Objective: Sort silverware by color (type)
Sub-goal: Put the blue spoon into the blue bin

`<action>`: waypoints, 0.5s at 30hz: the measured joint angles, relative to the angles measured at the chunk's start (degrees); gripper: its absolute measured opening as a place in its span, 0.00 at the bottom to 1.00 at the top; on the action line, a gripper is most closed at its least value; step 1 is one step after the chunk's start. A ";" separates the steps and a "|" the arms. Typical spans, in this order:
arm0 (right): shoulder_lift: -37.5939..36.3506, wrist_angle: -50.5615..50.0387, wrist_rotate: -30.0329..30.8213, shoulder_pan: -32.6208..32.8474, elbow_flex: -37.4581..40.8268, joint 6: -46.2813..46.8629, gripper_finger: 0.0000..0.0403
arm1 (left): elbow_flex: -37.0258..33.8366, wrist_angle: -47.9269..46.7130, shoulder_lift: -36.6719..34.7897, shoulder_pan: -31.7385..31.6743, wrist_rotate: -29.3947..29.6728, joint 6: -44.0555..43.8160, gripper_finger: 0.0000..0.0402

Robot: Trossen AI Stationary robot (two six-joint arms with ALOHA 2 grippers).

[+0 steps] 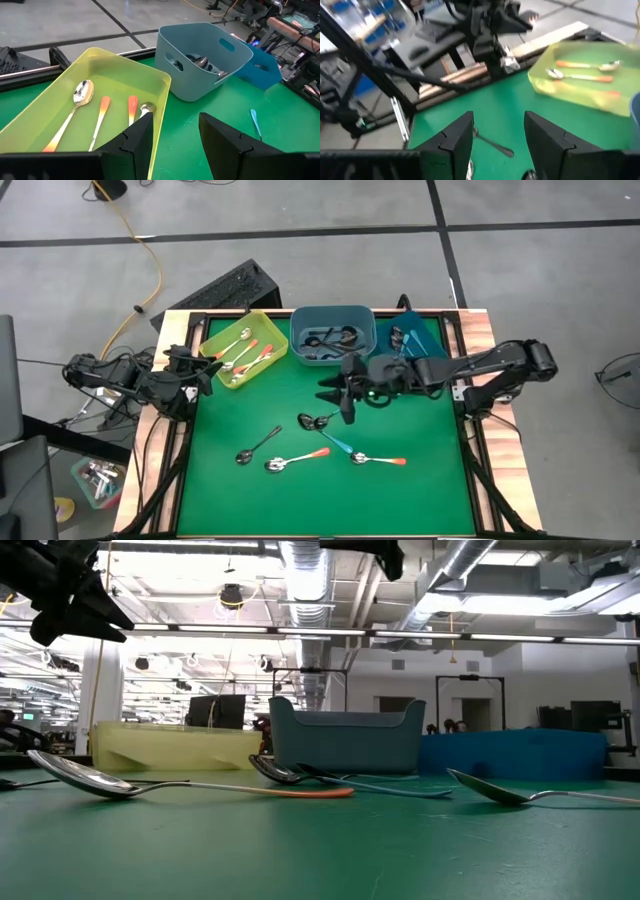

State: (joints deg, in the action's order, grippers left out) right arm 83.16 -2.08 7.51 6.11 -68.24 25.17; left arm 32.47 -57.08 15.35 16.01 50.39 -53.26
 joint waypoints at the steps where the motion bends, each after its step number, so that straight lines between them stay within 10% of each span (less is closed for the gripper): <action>1: 0.64 -2.20 0.02 -0.02 -1.29 0.00 0.46 | 0.00 0.00 0.00 0.02 0.00 0.02 0.36; 15: 2.49 -18.87 0.00 0.23 -8.14 1.70 0.46 | 0.00 0.04 0.00 0.00 2.35 -0.04 0.36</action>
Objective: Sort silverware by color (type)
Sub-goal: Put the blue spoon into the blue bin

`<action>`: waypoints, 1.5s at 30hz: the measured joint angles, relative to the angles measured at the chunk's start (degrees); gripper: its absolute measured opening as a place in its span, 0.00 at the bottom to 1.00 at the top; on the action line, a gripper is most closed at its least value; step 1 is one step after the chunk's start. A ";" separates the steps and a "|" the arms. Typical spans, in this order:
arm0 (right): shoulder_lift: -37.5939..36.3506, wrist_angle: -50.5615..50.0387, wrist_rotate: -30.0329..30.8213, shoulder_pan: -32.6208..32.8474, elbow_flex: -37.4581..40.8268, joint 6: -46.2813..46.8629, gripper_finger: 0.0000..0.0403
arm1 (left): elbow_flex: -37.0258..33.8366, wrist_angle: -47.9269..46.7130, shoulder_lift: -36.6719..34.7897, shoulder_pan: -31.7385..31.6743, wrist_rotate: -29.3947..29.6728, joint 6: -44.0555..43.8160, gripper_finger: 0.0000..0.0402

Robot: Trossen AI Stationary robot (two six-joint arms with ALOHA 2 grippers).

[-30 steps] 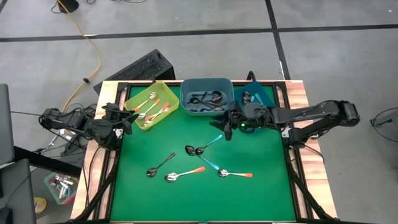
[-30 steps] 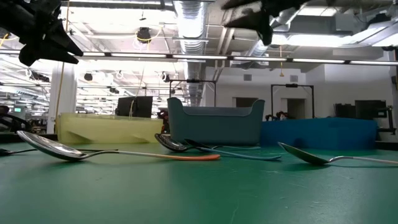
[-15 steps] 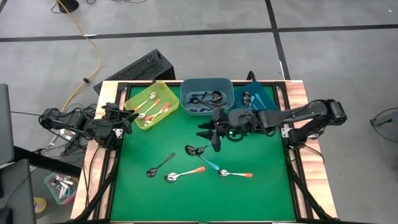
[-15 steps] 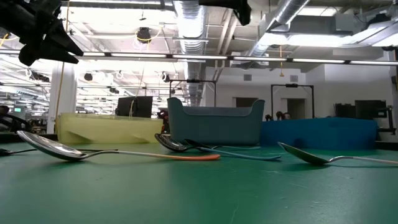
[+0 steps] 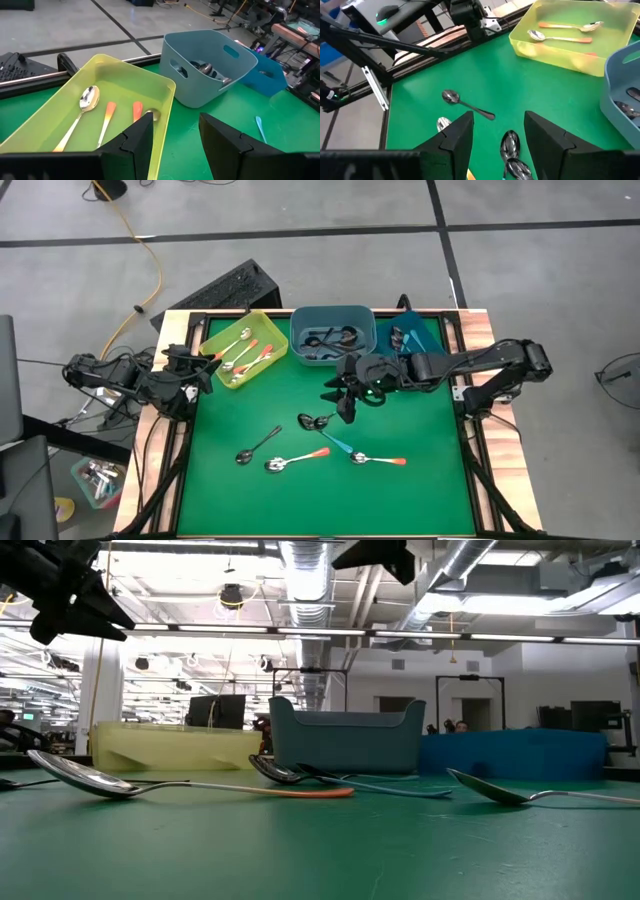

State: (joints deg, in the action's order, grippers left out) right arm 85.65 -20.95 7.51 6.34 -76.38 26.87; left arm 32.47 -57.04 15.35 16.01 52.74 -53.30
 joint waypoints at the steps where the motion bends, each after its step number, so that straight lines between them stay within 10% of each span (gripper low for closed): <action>1: 0.00 -0.04 -0.04 -0.08 0.00 0.00 0.46 | 0.00 0.00 0.00 0.00 -0.09 0.00 0.36; 14: -0.02 -5.06 -0.02 -2.12 0.02 -2.41 0.46 | 0.00 0.01 0.00 0.00 -1.95 -0.48 0.36; 28: -0.04 -2.64 0.05 -3.50 0.04 -8.81 0.46 | 0.00 -0.05 0.00 0.02 -23.90 0.00 0.36; 45: -0.07 0.40 -0.06 -3.07 0.04 -2.90 0.46 | 0.01 -0.07 0.00 0.01 -24.40 0.11 0.36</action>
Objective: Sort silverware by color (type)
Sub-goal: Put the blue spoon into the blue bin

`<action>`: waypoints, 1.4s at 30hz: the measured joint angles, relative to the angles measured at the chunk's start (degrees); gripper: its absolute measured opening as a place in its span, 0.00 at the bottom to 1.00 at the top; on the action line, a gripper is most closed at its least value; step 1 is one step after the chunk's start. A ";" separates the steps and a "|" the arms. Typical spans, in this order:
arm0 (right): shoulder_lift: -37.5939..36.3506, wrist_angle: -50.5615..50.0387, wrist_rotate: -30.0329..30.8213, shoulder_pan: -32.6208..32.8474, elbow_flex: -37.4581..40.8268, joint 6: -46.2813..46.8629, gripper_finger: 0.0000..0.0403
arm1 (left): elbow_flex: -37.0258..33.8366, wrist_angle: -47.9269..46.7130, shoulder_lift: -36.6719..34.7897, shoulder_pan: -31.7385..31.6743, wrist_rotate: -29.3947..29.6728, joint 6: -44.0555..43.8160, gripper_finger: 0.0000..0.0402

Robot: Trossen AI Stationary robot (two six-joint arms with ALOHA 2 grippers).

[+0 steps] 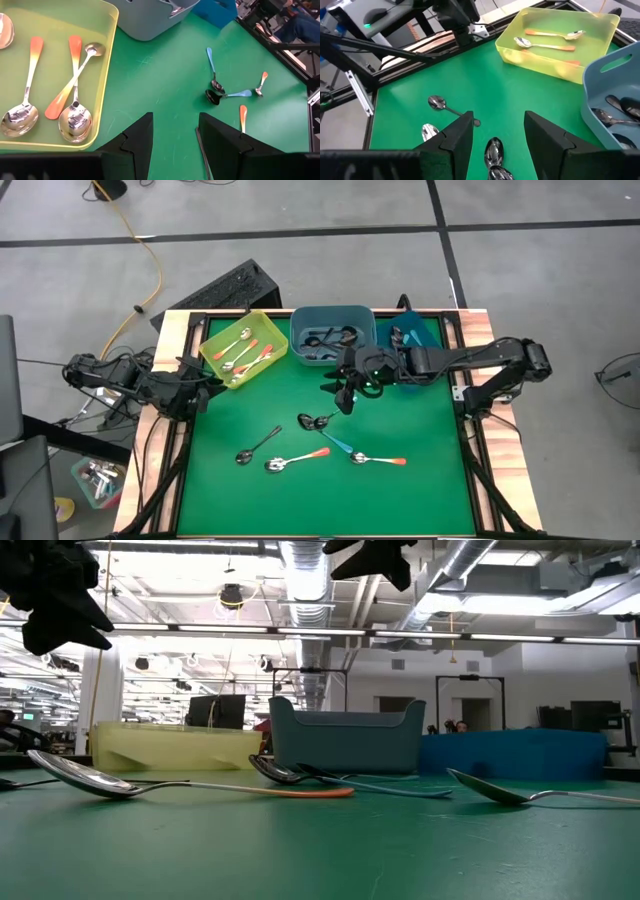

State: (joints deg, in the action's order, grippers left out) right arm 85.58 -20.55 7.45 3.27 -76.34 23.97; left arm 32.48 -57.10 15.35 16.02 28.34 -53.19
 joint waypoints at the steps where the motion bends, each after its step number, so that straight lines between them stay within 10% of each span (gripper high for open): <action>1: 0.00 0.02 0.02 0.09 0.00 0.00 0.46 | 0.00 0.00 0.00 0.00 0.00 0.00 0.36; 36: 0.00 10.51 1.75 9.83 0.07 14.62 0.46 | -0.01 -0.02 0.00 0.00 0.07 0.02 0.36; 42: -0.02 14.31 2.71 13.86 0.07 6.13 0.46 | -0.01 -0.02 0.00 0.01 0.07 0.02 0.36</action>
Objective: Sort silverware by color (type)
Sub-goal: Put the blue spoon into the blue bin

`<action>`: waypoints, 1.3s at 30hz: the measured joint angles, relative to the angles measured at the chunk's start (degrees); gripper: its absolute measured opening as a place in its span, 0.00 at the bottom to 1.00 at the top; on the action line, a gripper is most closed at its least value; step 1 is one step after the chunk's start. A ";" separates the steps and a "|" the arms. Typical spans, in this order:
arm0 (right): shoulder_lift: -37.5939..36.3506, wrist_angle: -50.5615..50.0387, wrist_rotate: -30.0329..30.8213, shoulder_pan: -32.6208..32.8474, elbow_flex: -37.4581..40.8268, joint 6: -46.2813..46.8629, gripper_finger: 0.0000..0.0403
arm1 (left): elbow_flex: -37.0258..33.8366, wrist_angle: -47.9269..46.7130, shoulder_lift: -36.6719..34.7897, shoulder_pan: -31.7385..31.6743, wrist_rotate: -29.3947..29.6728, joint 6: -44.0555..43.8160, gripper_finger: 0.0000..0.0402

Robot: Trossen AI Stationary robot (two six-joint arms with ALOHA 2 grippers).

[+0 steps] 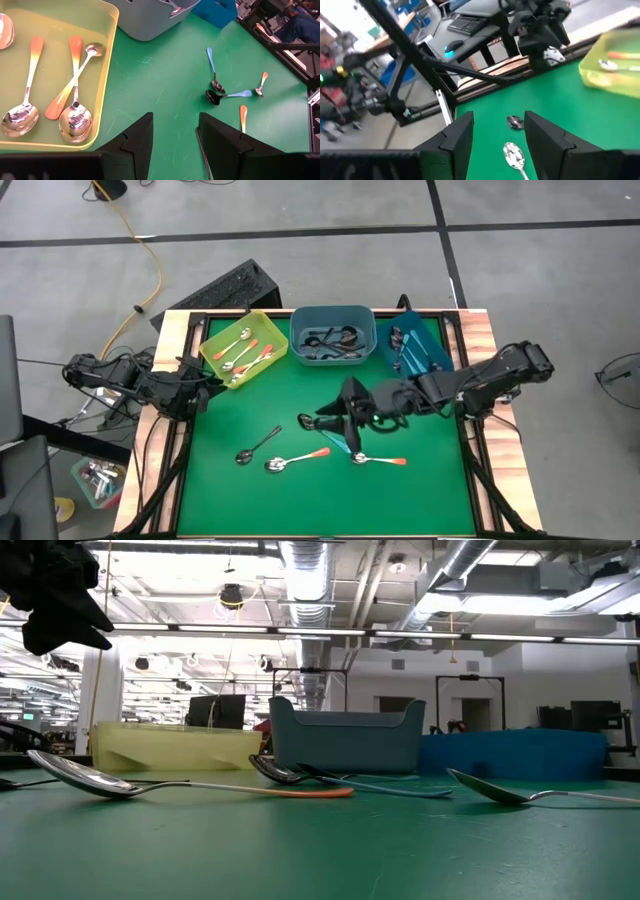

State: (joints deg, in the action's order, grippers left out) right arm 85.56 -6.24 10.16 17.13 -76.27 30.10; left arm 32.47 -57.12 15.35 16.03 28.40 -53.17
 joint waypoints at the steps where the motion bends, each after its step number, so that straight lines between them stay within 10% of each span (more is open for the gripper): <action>1: 0.00 0.06 1.02 0.79 0.00 -1.52 0.46 | 0.00 0.01 0.00 -0.02 0.00 0.00 0.36; 24: -11.32 15.85 -4.46 3.73 -4.79 -35.39 0.46 | 0.00 0.00 0.02 0.00 0.00 0.00 0.36; 39: -23.39 -11.88 11.37 4.31 -6.11 -35.30 0.46 | 0.01 0.00 0.02 -0.01 -0.02 0.00 0.36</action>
State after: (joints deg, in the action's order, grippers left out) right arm 62.17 -18.12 21.53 21.44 -82.38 -5.20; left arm 32.48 -57.12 15.38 16.02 28.38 -53.17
